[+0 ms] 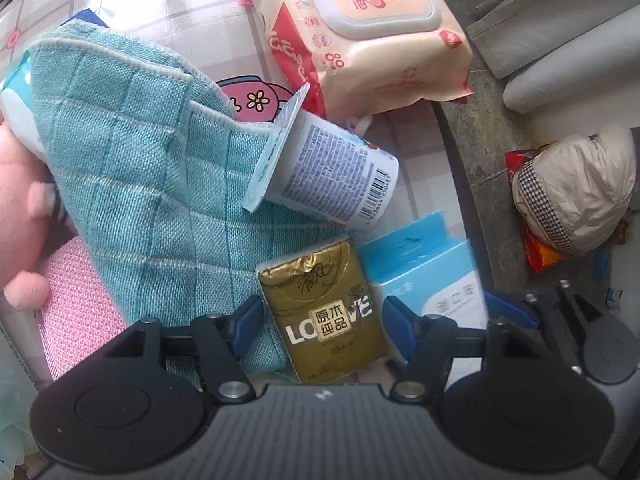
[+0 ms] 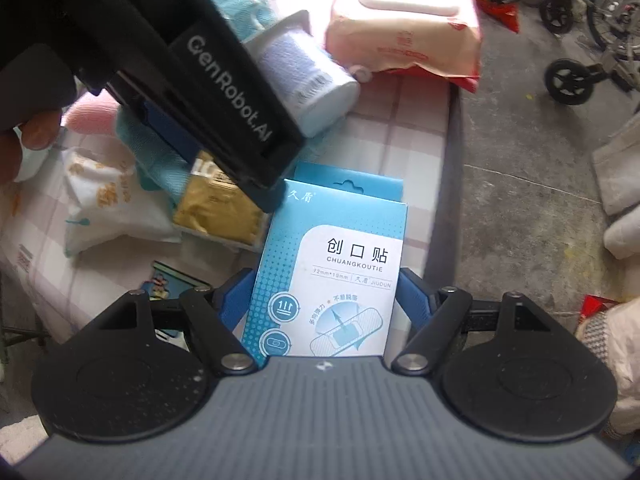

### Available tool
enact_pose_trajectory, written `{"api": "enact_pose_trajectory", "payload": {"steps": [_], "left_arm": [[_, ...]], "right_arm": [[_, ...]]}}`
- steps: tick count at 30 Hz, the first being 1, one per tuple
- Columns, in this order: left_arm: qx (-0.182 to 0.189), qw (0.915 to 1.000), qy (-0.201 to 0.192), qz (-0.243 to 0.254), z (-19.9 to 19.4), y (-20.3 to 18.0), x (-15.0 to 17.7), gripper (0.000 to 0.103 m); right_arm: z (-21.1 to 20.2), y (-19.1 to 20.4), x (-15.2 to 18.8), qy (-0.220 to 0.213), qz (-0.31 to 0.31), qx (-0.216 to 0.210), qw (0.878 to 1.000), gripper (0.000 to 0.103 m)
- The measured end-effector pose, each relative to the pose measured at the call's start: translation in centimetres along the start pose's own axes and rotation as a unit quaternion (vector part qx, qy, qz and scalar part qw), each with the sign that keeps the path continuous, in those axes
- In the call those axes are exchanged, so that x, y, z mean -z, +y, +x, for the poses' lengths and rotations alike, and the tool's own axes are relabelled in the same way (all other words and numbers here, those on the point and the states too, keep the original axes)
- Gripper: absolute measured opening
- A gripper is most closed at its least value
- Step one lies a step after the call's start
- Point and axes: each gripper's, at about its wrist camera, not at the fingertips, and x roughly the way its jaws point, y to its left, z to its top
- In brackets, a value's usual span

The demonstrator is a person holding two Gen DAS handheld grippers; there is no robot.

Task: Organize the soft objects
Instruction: 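Lift the gold pack and bandage box and carry both over the cardboard box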

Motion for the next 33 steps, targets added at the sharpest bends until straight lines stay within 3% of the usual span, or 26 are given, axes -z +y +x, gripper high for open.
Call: {"api": "enact_pose_trajectory", "payload": {"steps": [6,15,25,33], "left_arm": [[-0.014,0.9999,0.003,-0.008,0.8,-0.4,-0.5,0.067],[-0.018,0.9995,-0.008,-0.026,0.9,-0.2,-0.4,0.06],[0.008,0.9991,-0.038,-0.013,-2.9,-0.6,1.7,0.06],[0.033,0.9951,-0.091,-0.018,-8.1,-0.3,2.3,0.06]], "right_arm": [[0.0,-1.9,0.6,0.008,0.031,0.021,0.999,0.076],[0.3,-2.4,0.9,0.0,0.044,0.011,0.999,0.076],[-0.8,-3.1,0.6,-0.006,0.073,-0.002,0.997,0.075],[-4.8,-3.5,-0.6,-0.035,0.081,0.006,0.996,0.075]]}}
